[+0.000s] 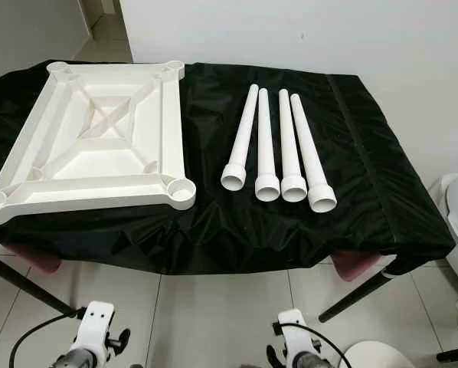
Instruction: Building children table
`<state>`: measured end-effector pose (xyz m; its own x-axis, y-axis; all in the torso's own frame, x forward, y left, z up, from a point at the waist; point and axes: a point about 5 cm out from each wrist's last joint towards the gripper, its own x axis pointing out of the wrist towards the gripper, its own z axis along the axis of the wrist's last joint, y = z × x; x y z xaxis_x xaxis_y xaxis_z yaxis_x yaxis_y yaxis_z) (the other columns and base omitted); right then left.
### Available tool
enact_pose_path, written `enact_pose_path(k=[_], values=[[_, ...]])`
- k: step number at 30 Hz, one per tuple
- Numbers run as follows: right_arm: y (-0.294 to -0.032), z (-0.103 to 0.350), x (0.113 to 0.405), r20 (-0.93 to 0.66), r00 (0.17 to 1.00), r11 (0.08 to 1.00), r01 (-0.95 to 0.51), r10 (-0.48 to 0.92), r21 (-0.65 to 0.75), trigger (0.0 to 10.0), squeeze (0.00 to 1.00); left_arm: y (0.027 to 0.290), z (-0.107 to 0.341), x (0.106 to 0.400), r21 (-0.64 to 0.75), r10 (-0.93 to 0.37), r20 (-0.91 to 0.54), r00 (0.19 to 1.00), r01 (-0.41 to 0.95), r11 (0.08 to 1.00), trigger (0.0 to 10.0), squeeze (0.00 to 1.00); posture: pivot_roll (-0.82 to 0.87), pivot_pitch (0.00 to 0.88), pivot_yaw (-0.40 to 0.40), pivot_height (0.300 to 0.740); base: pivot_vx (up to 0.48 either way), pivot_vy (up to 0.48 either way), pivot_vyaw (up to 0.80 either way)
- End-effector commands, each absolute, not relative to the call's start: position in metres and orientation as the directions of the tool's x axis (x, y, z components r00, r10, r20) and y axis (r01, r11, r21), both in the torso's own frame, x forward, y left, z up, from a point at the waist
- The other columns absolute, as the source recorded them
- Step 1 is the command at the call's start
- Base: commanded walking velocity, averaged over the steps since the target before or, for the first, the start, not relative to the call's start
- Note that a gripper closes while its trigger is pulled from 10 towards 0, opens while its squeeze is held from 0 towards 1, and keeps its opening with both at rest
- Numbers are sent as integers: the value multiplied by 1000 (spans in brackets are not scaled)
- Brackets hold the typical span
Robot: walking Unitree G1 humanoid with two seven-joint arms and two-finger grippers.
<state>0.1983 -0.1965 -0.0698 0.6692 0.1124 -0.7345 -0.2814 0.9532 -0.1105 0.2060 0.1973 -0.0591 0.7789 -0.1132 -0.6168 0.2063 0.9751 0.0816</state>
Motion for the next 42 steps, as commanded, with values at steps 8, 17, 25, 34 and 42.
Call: enact_pose_path(k=[8,17,25,34,42], values=[[-176,-44,224,-609,644,770,-633,463,-83,10000,0,180,-44,205,9,-494,-504,708,577,817,10000,0,-60,90,-9,740,0,0,0],[-188,-26,219,-573,470,539,-840,671,-57,10000,0,179,-27,192,2,-673,-436,597,749,663,10000,0,-62,98,-9,740,0,0,0],[-203,-5,208,-539,290,352,-936,791,13,10000,0,180,-1,180,18,-755,-374,538,819,574,10000,0,-61,101,-12,740,0,0,0],[-198,62,221,-342,256,268,-963,904,-13,10000,0,177,49,180,-6,-826,-262,498,855,518,10000,0,-59,107,-8,740,0,0,0],[-189,127,256,-52,443,433,-890,895,-142,10000,0,160,114,192,-13,-824,-49,564,825,565,10000,0,-58,106,-10,740,0,0,0]])
